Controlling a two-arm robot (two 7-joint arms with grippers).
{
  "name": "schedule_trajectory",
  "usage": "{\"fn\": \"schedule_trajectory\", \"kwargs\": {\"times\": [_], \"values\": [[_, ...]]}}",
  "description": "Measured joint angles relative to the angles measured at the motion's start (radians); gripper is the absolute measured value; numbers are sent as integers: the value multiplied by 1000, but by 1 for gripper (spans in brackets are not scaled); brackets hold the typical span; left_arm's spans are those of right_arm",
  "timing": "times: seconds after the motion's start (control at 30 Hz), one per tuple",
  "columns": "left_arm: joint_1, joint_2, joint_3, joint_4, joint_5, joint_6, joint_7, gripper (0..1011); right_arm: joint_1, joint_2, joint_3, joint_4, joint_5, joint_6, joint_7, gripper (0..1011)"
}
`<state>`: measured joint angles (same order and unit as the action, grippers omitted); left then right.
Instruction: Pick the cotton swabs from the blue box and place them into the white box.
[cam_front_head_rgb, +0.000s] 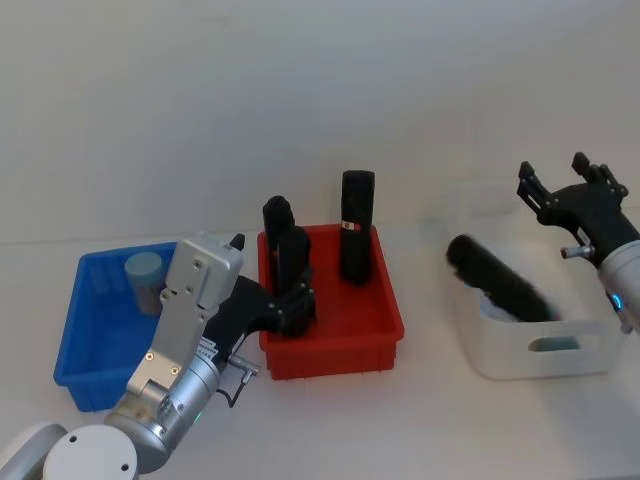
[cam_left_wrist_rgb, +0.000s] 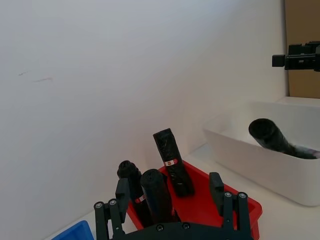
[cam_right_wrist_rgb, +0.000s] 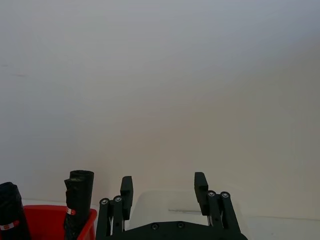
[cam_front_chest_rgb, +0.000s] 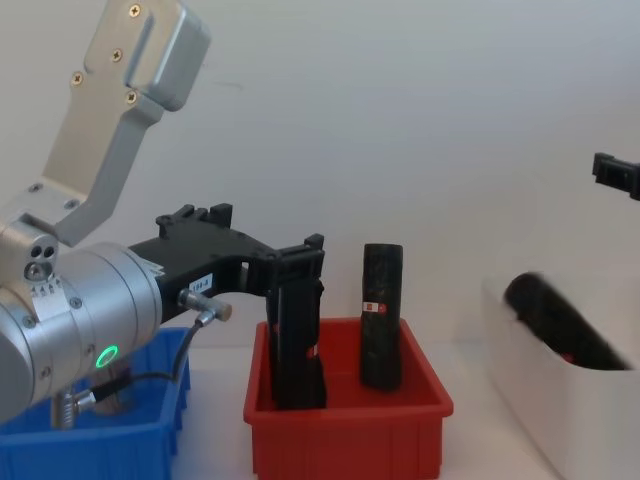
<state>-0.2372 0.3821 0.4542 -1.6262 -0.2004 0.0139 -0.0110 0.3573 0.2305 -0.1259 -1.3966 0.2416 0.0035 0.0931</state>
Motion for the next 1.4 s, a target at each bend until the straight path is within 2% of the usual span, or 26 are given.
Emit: {"fn": "schedule_trajectory", "kwargs": {"times": [0.2, 0.33, 1.4], "values": [[0, 0, 0, 0, 0, 0, 0, 1004, -2, 3, 2, 5, 0, -2, 10, 922], [0, 0, 0, 0, 0, 0, 0, 1004, -3, 4, 3, 7, 0, -4, 13, 996], [0, 0, 0, 0, 0, 0, 0, 1004, -5, 7, 6, 12, -4, -13, 25, 1001]]}}
